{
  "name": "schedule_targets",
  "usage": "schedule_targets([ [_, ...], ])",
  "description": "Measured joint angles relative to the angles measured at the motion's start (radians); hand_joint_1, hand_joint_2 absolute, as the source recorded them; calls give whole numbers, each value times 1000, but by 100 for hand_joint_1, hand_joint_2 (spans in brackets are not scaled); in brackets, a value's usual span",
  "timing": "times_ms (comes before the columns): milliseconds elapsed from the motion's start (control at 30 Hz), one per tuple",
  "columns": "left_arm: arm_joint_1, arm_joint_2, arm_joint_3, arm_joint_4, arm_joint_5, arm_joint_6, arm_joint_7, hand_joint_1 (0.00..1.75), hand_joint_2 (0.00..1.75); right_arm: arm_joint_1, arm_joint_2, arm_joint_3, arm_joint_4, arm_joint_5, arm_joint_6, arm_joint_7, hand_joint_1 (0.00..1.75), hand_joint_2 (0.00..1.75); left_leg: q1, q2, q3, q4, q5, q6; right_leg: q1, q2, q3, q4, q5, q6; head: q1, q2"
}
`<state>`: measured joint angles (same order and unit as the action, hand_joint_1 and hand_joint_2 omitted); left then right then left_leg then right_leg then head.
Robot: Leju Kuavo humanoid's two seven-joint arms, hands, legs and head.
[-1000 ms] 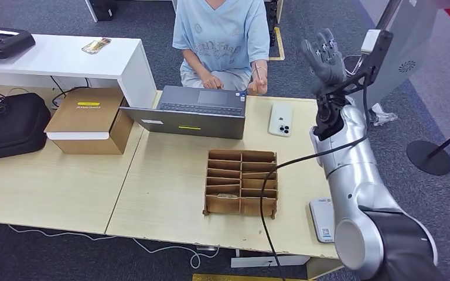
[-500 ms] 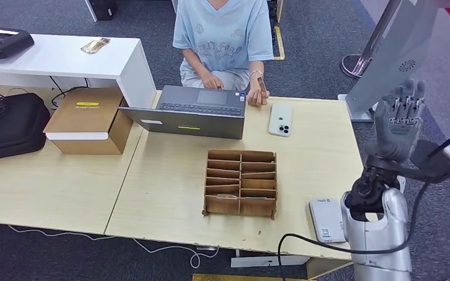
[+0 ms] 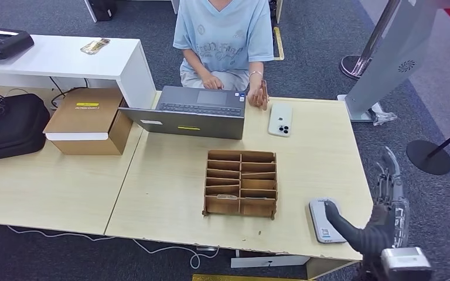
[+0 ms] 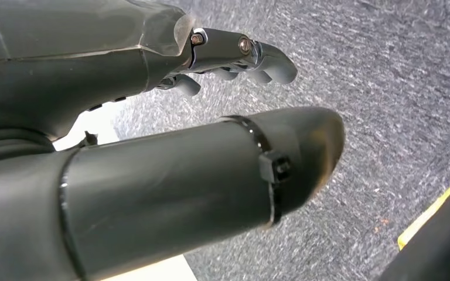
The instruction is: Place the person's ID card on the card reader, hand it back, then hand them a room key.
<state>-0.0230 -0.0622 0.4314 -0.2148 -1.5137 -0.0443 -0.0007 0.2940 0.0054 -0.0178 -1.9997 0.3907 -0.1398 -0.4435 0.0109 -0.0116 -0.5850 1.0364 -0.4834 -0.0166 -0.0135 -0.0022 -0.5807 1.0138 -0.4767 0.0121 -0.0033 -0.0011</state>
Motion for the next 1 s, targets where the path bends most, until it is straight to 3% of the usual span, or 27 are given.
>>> schedule_targets([
  [67, 1, 0, 0, 0, -8, 3, 0, 0, 0, 34, 25, -17, -19, 296, -131, 122, 0, 175, 0, 0, 0, 0, 0, 0, 0, 0, 0, 0, 0, 0, 0, 0],
  [133, 2, -1, 0, 0, -16, 3, 3, 0, 0, 60, 53, -46, -27, 683, -246, 266, 0, 175, 0, 0, 0, 0, 0, 0, 0, 0, 0, 0, 0, 0, 0, 0],
  [200, 2, -3, 0, 0, -17, 6, 13, 0, 0, 83, 75, -82, -28, 1031, -300, 383, 0, 175, 0, 0, 0, 0, 0, 0, 0, 0, 1, 0, 0, 0, 0, 0],
  [233, 3, -4, 0, 0, -14, 9, 18, 0, 0, 91, 82, -97, -25, 1138, -306, 430, 0, 175, 0, 0, 0, 0, 0, 0, 0, 0, 1, 0, 0, 0, 0, 0],
  [333, 3, -9, 0, 1, -1, 19, 28, 0, 0, 96, 74, -119, -8, 1207, -260, 596, 0, 175, 0, 0, -1, 0, 0, 0, 0, 0, 1, 0, 0, 0, 0, 0],
  [433, 4, -11, 0, 2, 3, 24, 33, 0, 0, 84, 12, -73, 9, 1185, -160, 834, 0, 175, -1, 0, -1, 0, 0, 0, -1, 0, 1, 0, 0, 1, 0, 0],
  [500, 4, -11, 0, 2, 3, 24, 33, 0, 0, 73, -27, -25, 17, 1182, -95, 927, 0, 175, -1, 0, 0, 0, 0, 0, -1, 1, 1, 0, 0, 1, 0, 0],
  [600, 4, -11, 0, 2, -1, 22, 32, 0, 0, 62, -45, 31, 27, 1178, -9, 900, 0, 175, -1, 0, 0, 0, 0, 0, -1, 0, 1, 0, 0, 1, 0, 0],
  [733, 4, -11, 0, 2, -8, 16, 30, 0, 0, 53, -43, 63, 41, 1080, 66, 746, 0, 175, 0, 0, 0, 0, 0, 0, 0, 0, 1, 0, 0, 0, 0, 0],
  [867, 3, -11, 0, 2, -11, 13, 30, 0, 0, 45, -44, 109, 58, 931, 89, 619, 0, 175, 0, 0, 0, 0, 0, 0, 0, 0, 1, 1, 0, 0, 0, 0],
  [1000, 3, -10, 0, 2, -13, 12, 29, 0, 0, 29, -55, 162, 77, 844, 86, 566, 0, 175, 0, 0, 0, 0, 0, 0, 0, 0, 1, 0, 0, 0, 0, 0],
])
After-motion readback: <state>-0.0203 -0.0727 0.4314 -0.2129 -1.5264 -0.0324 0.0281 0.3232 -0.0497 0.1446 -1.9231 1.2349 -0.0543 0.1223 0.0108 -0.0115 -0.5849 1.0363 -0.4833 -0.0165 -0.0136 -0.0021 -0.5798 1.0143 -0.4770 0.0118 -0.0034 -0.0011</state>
